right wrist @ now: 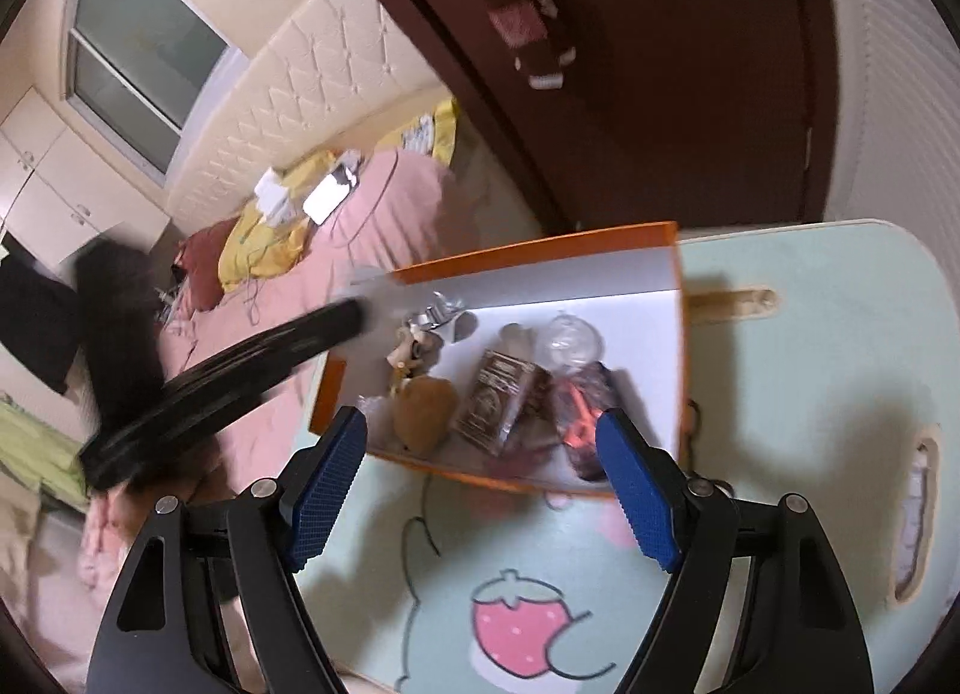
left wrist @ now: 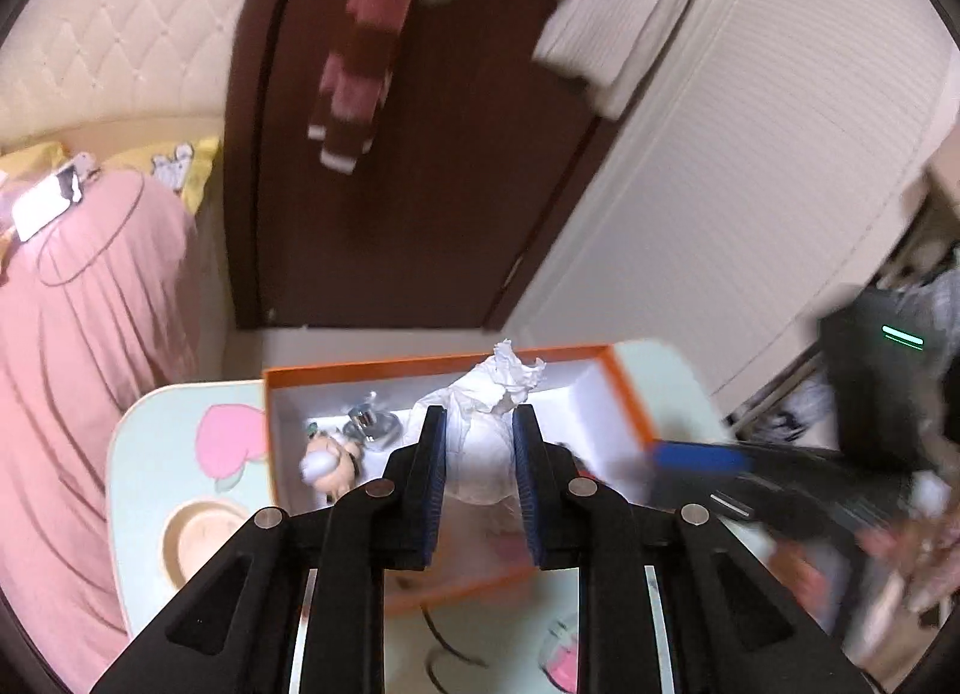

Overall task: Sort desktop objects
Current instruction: 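Set the white tissue bundle on the table with left tool while right tool reaches in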

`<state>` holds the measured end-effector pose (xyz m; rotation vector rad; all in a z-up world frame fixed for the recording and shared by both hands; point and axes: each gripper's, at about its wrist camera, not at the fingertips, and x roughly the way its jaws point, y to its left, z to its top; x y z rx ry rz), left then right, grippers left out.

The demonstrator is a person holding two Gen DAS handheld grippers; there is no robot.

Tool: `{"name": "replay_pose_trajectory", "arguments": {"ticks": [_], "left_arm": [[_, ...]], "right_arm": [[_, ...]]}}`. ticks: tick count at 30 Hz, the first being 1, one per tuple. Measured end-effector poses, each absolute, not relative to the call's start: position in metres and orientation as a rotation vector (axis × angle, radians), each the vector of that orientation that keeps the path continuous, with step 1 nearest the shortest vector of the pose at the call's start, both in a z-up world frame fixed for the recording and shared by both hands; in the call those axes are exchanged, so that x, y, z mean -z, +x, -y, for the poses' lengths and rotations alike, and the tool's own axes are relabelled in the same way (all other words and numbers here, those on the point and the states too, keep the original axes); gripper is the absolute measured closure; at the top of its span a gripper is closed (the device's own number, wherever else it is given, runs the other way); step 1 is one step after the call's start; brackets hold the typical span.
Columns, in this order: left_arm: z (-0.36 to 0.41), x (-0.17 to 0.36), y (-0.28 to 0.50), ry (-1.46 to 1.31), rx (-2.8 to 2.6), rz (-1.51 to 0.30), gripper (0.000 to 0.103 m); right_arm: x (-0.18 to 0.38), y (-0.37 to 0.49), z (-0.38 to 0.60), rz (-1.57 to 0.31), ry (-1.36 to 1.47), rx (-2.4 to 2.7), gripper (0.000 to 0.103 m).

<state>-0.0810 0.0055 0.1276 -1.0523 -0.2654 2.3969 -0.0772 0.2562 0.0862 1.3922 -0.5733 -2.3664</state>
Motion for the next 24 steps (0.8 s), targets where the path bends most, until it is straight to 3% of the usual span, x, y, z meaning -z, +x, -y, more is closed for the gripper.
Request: {"name": "replay_pose_trajectory", "arguments": {"ticks": [4, 12, 13, 14, 17, 21, 24], "left_arm": [[0.005, -0.118, -0.04, -1.069, -2.465, 0.206, 0.083], [-0.01, -0.063, -0.01, -1.169, -2.533, 0.108, 0.083], [-0.014, -0.057, -0.01, -1.181, -2.537, 0.101, 0.083], [-0.018, -0.051, -0.011, -1.196, -2.536, 0.093, 0.083], [-0.021, -0.041, -0.013, -1.219, -2.528, 0.088, 0.083], [-0.02, -0.035, -0.017, -1.222, -2.534, 0.122, 0.078], [-0.011, -0.036, -0.014, -1.191, -2.539, 0.164, 0.061]], "right_arm": [[-0.07, -0.111, -0.233, 0.562, 1.553, 2.248, 0.035], [-0.028, -0.144, -0.191, 0.419, 1.815, 2.207, 0.036], [-0.022, -0.147, -0.187, 0.397, 1.84, 2.209, 0.04], [-0.019, -0.15, -0.186, 0.373, 1.851, 2.221, 0.053], [-0.022, -0.15, -0.194, 0.385, 1.816, 2.25, 0.07], [-0.027, -0.144, -0.198, 0.387, 1.77, 2.259, 0.073], [-0.034, -0.137, -0.204, 0.422, 1.704, 2.257, 0.08]]}}
